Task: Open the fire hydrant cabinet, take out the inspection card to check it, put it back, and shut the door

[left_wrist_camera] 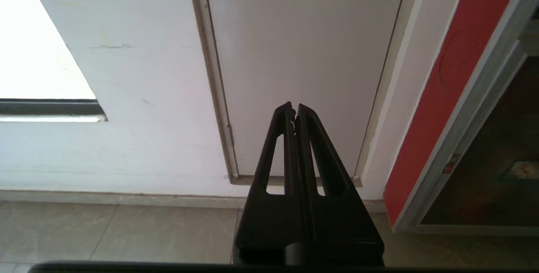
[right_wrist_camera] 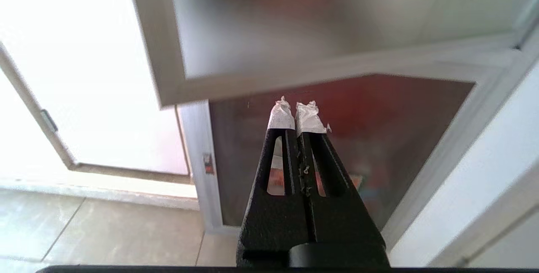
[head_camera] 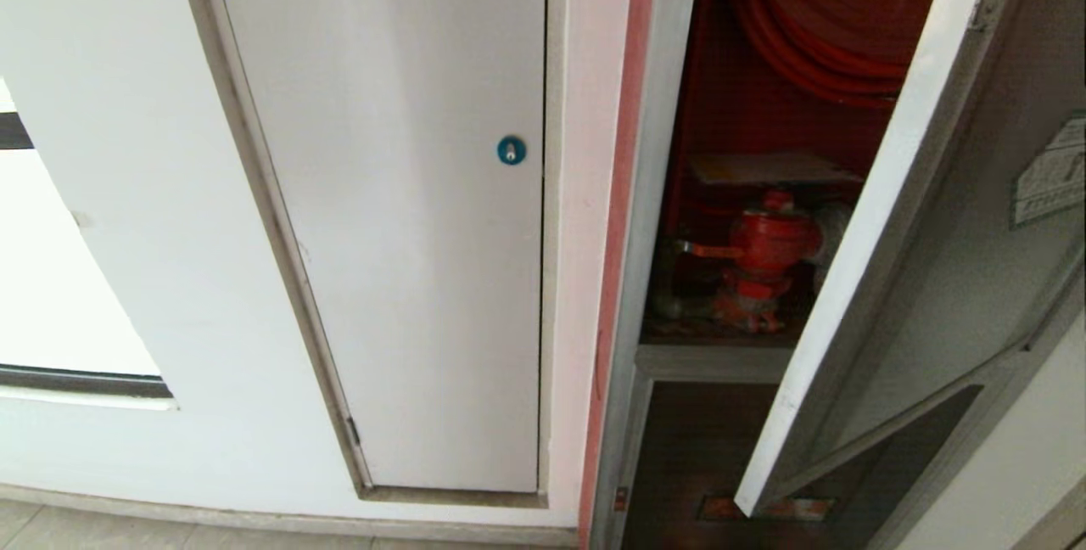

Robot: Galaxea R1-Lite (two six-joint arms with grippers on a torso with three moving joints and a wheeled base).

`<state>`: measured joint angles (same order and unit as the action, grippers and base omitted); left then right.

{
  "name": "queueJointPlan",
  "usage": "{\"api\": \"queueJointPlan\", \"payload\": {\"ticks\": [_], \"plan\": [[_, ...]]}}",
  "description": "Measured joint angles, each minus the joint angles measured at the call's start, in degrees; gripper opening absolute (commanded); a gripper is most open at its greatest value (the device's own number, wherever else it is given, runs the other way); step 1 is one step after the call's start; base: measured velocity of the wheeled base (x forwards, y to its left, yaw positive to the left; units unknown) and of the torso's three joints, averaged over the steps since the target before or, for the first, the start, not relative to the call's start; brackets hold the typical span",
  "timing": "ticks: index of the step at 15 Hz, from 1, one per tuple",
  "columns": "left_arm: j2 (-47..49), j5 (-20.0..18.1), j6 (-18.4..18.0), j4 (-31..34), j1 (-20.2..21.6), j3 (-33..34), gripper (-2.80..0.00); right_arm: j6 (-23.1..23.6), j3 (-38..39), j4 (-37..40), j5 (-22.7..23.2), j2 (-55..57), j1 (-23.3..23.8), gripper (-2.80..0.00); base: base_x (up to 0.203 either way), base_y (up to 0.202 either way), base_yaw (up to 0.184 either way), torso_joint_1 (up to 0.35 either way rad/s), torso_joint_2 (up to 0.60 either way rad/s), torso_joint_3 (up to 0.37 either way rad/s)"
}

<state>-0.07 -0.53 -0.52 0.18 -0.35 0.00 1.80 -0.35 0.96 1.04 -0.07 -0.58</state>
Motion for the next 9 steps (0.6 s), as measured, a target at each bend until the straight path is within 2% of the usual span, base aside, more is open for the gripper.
{"api": "queueJointPlan", "payload": {"ticks": [9], "plan": [[0.0, 0.0, 0.0, 0.0, 0.0, 0.0, -2.8, 0.0, 0.0, 0.0, 0.0, 0.0, 0.0, -2.8, -0.196, 0.0, 0.001, 0.003, 0.0, 0.002]]}}
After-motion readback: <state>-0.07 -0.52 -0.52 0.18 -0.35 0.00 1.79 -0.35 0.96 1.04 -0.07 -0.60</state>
